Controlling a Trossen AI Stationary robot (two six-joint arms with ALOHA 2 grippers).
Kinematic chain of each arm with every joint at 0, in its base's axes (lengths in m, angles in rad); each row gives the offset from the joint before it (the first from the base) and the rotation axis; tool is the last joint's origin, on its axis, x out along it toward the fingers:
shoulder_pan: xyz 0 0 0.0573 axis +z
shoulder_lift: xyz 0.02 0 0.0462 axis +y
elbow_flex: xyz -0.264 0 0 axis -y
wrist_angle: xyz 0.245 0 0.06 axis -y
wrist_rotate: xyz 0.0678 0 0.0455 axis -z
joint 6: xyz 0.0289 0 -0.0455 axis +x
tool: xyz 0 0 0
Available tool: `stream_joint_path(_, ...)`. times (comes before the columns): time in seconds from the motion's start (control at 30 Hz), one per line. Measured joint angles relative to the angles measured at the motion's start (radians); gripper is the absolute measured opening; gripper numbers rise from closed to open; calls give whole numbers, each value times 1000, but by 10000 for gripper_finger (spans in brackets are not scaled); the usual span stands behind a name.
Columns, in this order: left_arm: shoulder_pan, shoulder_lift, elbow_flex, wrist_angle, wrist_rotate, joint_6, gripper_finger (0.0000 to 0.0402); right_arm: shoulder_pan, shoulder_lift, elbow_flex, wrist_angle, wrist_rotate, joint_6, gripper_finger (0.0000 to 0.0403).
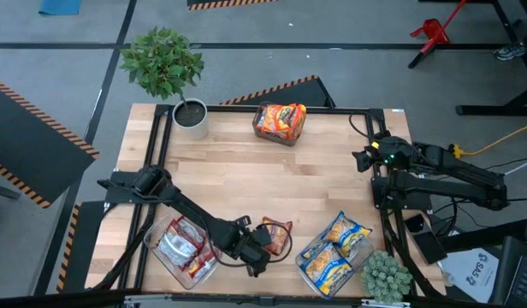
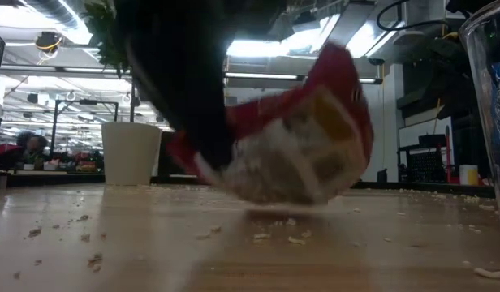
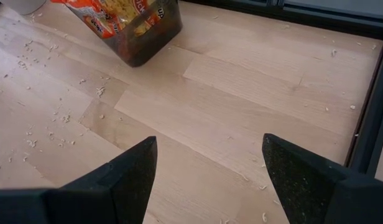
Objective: Sort Maruchan noodles
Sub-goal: Put the red noodle pack into the left transparent bin
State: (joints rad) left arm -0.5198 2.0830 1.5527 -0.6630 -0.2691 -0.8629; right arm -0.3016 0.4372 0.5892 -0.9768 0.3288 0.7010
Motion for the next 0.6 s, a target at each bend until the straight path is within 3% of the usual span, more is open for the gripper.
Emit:
stream_joint_path(0.17, -2, -1, 106, -137, -29, 5, 14, 0, 0, 0, 0, 0, 0, 280)
stream_joint_path(0.37, -17, -3, 291, -411, -60, -11, 13, 0, 0, 0, 0, 0, 0, 280)
stream_joint_path(0.6, -84, -4, 531, -844, -54, -237, 13, 0, 0, 0, 0, 1, 0, 280)
